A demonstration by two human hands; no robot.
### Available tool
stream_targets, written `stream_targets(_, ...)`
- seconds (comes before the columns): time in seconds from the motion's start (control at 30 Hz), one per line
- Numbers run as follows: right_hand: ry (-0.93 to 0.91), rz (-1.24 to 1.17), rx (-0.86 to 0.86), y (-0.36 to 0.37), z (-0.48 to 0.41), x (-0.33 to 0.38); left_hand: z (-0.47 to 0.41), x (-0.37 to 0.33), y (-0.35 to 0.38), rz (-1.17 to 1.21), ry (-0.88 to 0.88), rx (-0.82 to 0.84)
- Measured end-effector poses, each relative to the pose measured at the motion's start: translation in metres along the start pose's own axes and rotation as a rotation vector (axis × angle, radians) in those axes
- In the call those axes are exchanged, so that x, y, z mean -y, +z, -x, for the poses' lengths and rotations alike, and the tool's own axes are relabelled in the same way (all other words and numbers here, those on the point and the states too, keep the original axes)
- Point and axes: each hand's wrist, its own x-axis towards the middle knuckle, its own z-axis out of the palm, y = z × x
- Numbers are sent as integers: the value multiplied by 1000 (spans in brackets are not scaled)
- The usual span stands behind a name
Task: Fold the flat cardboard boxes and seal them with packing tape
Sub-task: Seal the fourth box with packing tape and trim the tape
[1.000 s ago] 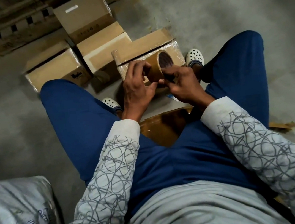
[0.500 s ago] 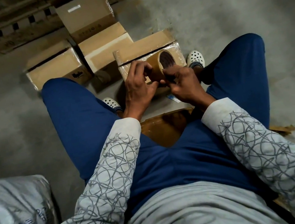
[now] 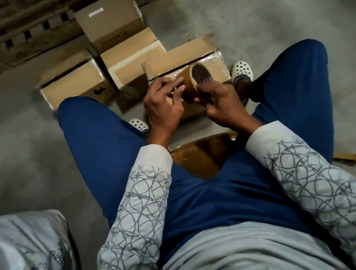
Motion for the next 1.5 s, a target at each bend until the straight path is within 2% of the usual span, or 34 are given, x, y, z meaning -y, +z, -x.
stream_targets(0.2,6,12,-3,-3,3,-2,-6,5,-1,38,-10,68)
stream_targets(0.37,38,17,72,-5,4,-7,-9,4,9,-151,108,181)
stream_targets(0.47,66,27,118,0,4,-3,-5,2,16,-240,42,282)
stream_targets(0.6,80,93,108,10,2,0,-3,0,19,-219,-73,327)
stream_targets(0.7,118,115,107,8,-5,-8,2,-5,19,-214,-93,416)
stream_targets(0.83,157,163,259,4,-7,-20,1,2,17,-81,-288,428)
stream_targets(0.97,198,152,289,7,-5,-26,-5,8,11,158,-453,552)
stream_targets(1.1,211,104,311,7,-7,-29,-3,9,19,121,-496,368)
stream_targets(1.17,232,93,325,7,-12,-31,-9,16,21,176,-612,326)
stream_targets(1.3,228,100,323,9,-32,-38,-24,35,24,303,-929,358)
stream_targets(1.43,251,-54,528,13,-59,-48,-43,63,34,370,-1101,304)
stream_targets(1.5,204,-44,568,23,-79,-57,-53,83,39,409,-1170,281)
